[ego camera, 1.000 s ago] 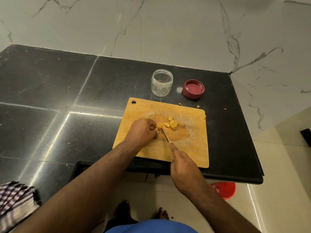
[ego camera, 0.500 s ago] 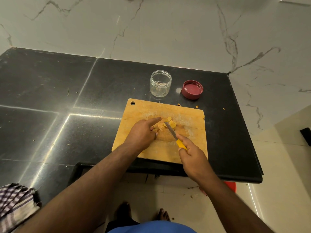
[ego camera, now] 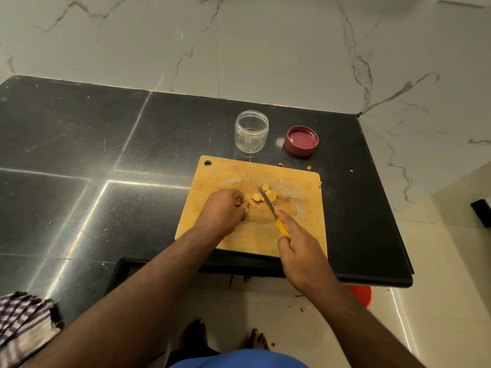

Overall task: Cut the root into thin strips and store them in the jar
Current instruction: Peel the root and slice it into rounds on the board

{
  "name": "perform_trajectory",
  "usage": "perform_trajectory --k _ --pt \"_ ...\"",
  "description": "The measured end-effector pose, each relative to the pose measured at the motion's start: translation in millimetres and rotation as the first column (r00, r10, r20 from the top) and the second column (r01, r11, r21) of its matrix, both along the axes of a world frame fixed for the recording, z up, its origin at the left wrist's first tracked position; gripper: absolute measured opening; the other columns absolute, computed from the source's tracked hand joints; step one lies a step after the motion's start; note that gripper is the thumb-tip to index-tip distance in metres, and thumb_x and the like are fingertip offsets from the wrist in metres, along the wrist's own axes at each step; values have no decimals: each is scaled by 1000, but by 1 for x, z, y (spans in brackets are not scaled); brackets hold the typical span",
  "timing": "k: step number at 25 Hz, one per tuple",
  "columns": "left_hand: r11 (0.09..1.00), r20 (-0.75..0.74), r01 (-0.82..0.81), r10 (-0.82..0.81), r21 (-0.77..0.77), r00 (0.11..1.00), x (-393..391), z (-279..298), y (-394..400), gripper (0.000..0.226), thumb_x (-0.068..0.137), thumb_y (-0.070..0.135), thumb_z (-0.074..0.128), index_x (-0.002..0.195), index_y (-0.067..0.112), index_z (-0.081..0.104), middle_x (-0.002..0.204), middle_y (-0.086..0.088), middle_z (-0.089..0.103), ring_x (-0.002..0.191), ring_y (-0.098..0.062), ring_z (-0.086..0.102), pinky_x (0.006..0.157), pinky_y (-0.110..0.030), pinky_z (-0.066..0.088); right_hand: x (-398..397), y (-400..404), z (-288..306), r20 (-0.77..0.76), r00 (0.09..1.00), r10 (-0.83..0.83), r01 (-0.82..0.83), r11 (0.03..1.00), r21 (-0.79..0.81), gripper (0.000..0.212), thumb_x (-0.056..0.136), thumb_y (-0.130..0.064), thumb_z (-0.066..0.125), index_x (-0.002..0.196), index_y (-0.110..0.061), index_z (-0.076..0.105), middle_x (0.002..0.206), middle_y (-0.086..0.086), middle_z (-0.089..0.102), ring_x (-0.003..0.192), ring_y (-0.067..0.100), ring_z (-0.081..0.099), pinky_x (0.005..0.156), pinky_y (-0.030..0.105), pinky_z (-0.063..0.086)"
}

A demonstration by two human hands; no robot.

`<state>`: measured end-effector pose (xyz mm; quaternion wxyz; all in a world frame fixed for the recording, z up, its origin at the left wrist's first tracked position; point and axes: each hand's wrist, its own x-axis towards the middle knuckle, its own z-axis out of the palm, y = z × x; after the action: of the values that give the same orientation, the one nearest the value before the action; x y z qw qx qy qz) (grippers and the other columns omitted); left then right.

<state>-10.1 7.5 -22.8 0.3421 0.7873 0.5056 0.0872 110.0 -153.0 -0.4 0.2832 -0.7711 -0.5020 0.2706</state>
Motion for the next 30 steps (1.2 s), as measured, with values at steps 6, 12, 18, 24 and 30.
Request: perform_trajectory --k 6,12,18,24,30 --pt "999 28 -38 38 -9 999 -1 -1 1 37 90 22 74 125 14 67 105 3 68 96 -12 60 83 -27 51 -21 11 -6 121 987 107 -97 992 -85 58 103 -22 36 157 -31 16 115 -3 50 91 10 49 80 29 45" --pt "1000 20 -24 24 -6 1000 0 -2 3 31 90 21 73 120 16 71 97 6 68 90 -10 60 64 -19 40 -26 15 -8 154 978 138 -122 986 -110 57 104 -24 33 157 -32 12 114 -3 48 89 12 48 77 31 46" --pt "1000 33 -12 12 -16 999 -1 -5 3 16 89 20 73 105 19 74 91 6 70 84 -9 61 59 -19 40 -24 18 -5 197 961 195 -161 971 -176 59 103 -21 32 157 -32 10 115 2 49 89 19 51 78 38 48" --pt "1000 11 10 -10 -19 1000 -2 -4 5 12 88 18 72 77 22 69 76 6 65 73 -11 59 54 -21 35 -22 27 1 194 948 252 -202 949 -243 66 99 -13 32 157 -31 7 127 7 48 103 24 52 84 36 48" --pt "1000 12 -14 14 9 1000 0 -2 5 11 88 17 71 79 23 69 78 7 65 77 -11 58 58 -17 36 -19 43 0 197 946 257 -191 934 -302 68 97 -11 34 158 -27 8 135 10 47 114 28 50 92 38 47"
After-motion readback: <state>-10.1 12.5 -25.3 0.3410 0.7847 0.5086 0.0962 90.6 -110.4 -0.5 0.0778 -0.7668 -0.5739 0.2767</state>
